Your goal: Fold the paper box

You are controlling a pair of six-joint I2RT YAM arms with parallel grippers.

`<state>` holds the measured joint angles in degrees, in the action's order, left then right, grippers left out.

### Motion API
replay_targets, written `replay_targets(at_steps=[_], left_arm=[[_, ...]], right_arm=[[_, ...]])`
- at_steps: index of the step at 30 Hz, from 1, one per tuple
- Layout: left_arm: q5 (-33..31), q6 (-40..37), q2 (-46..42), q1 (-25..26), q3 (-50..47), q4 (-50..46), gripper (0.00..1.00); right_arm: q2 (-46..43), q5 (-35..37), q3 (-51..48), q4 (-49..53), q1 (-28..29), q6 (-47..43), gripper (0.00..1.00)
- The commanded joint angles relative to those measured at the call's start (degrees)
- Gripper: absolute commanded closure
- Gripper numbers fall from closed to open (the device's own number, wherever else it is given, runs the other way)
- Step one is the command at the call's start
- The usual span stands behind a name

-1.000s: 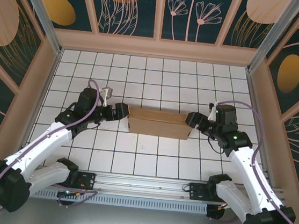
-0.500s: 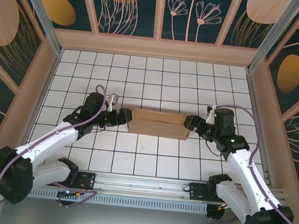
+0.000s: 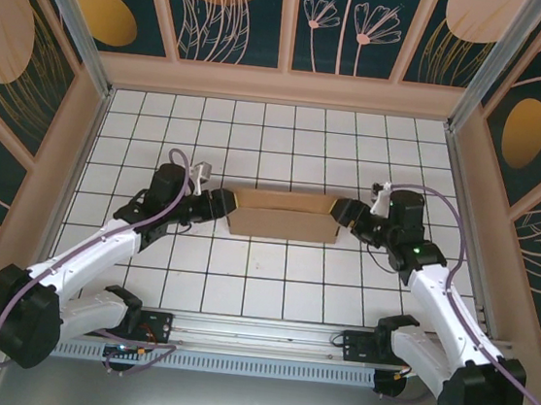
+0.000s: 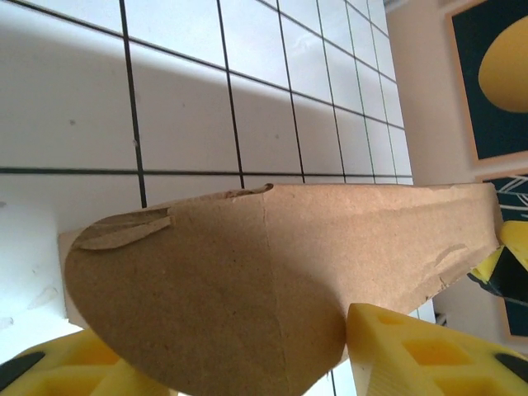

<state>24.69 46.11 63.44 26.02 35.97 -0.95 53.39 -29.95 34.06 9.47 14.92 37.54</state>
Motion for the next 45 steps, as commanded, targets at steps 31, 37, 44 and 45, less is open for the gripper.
replay_targets(at_steps=[31, 37, 44, 45], left_arm=[[-8.3, -8.6, 23.2, -2.5, 11.8, 24.2, 0.61], [-8.1, -6.4, 21.2, -1.3, 6.3, 25.8, 0.61], [-7.7, -3.7, 16.9, -1.2, 12.4, 17.7, 0.62], [-7.4, -3.1, 15.9, -1.2, 12.6, 17.2, 0.61]], right_arm=[[32.3, 6.1, 9.3, -40.1, 8.2, -10.7, 0.44], [28.8, 8.6, -0.3, -44.7, 10.8, -11.6, 0.41], [24.1, 7.3, 5.2, -35.6, 10.3, -6.8, 0.43], [23.2, 7.3, 6.0, -33.9, 10.3, -6.3, 0.43]])
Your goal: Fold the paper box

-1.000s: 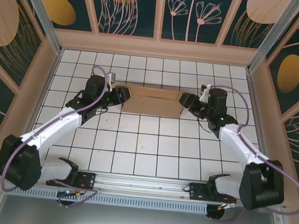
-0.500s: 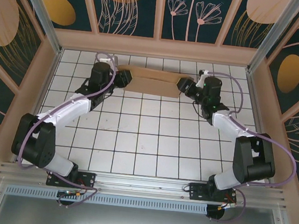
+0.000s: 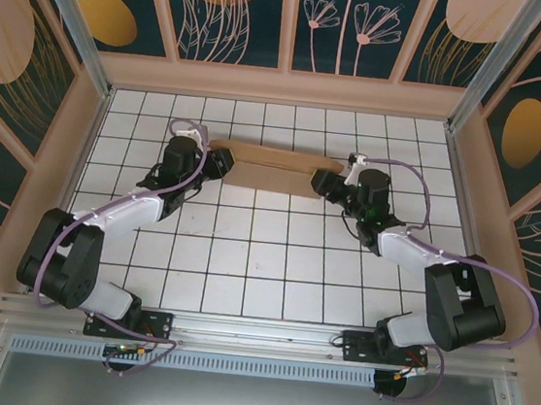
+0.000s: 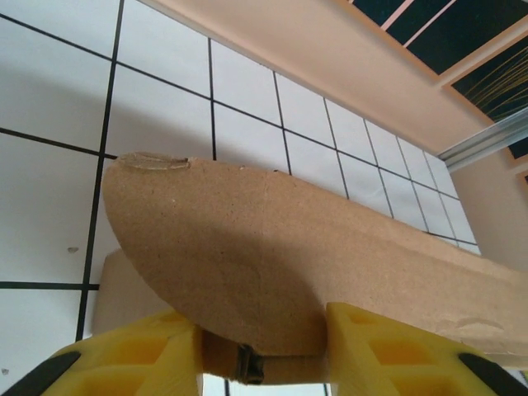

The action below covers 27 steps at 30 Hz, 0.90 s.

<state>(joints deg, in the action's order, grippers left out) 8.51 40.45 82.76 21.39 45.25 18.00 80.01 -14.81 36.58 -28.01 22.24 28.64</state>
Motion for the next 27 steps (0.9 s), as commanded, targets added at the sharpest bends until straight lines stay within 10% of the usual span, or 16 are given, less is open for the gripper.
replay_targets(at_steps=[1, 9, 27], left_arm=[[8.9, 3.5, -4.4, 3.4, 3.4, -2.7, 0.62], [10.5, 7.7, -11.0, 3.7, 0.2, -8.0, 0.59], [6.5, 7.2, -7.4, 3.7, -2.5, -0.1, 0.61]], right_arm=[[-4.3, -8.0, 4.9, 6.2, 3.0, 3.4, 0.43], [-7.6, -8.0, 11.0, 25.8, 3.4, 5.8, 0.47], [-4.7, -8.8, 9.5, 21.3, 1.0, 0.8, 0.46]])
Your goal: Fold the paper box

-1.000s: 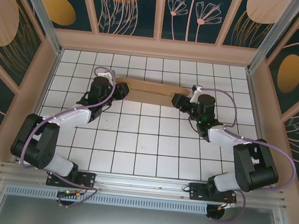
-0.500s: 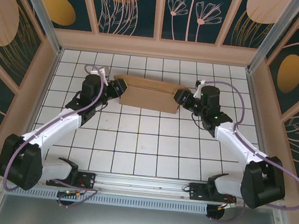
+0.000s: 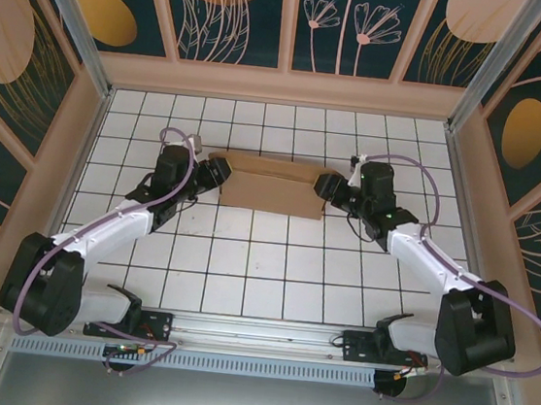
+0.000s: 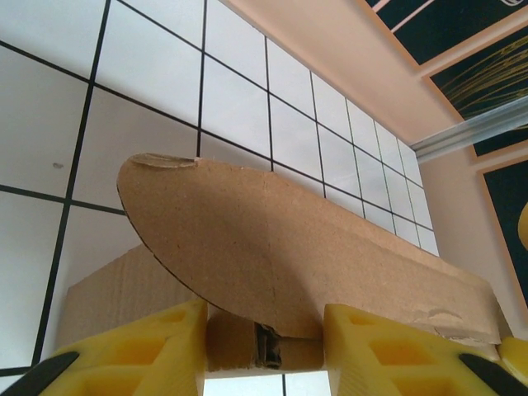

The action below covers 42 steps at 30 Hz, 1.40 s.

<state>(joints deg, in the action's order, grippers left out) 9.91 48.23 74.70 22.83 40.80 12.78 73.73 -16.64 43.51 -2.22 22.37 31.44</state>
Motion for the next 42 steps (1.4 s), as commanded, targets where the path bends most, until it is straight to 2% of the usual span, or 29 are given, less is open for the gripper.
replay_targets(at_steps=[1, 16, 23, 32, 35, 42], left_arm=[[4.9, -0.6, 1.0, 2.3, 2.1, 5.2, 0.61], [3.1, -1.7, 4.5, 1.7, 4.5, 7.2, 0.61], [2.3, -0.4, 4.2, 1.1, 0.7, 11.1, 0.62], [2.3, 0.6, 5.4, 1.1, -0.5, 11.6, 0.60], [2.1, 0.8, 4.9, 1.1, -1.1, 11.6, 0.56], [1.7, 0.5, 4.1, 1.1, -1.0, 10.5, 0.40]], right_arm=[[2.1, -7.4, 3.0, -4.7, 0.4, -2.0, 0.46], [8.2, -9.0, 8.3, -5.6, -1.3, -3.2, 0.46], [9.5, -9.2, 7.6, -6.3, -1.9, -3.9, 0.45], [10.1, -9.2, 5.5, -7.4, -1.8, -3.5, 0.37], [9.8, -8.9, 5.1, -7.3, -1.8, -3.6, 0.34], [9.2, -8.2, 4.7, -7.3, -1.8, -3.5, 0.30]])
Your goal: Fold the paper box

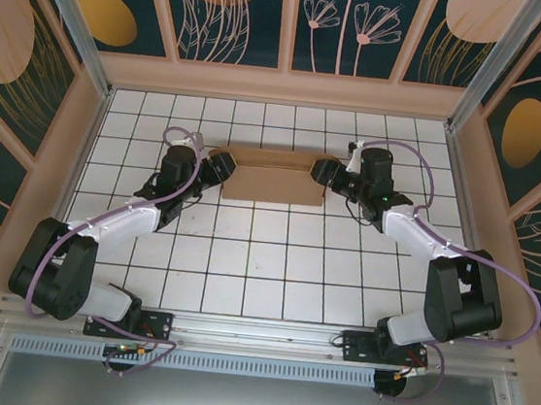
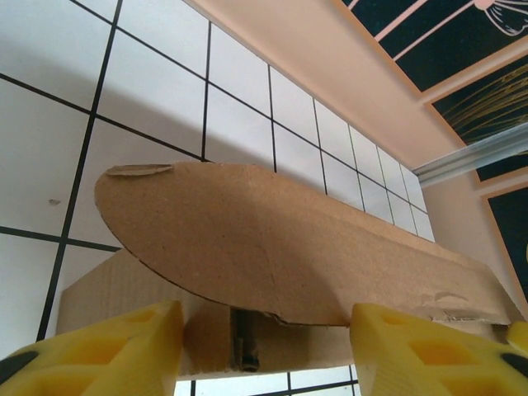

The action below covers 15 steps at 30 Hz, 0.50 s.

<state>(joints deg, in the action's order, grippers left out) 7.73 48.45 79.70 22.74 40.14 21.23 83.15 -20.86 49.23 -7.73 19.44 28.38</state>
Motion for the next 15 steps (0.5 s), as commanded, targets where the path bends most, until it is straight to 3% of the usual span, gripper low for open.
replay_targets(at_steps=[1, 6, 12, 15], left_arm=[[3.8, 0.1, -1.1, 1.2, -0.3, 1.8, 0.38], [3.0, -1.2, -2.5, 1.2, 0.8, -0.2, 0.23], [1.3, -4.6, -4.9, 1.1, 3.1, -4.3, 0.13], [-1.3, -7.8, -6.8, 0.9, 4.7, -8.1, 0.09]], right_arm=[[-0.3, -3.9, -1.0, -1.8, 1.1, -0.4, 0.29], [-1.4, -2.5, -0.9, -1.0, 1.0, -0.5, 0.23], [-3.7, -0.3, -0.6, 0.5, 0.3, -1.0, 0.17], [-5.1, -0.1, 0.4, 2.0, -0.2, -1.9, 0.07]])
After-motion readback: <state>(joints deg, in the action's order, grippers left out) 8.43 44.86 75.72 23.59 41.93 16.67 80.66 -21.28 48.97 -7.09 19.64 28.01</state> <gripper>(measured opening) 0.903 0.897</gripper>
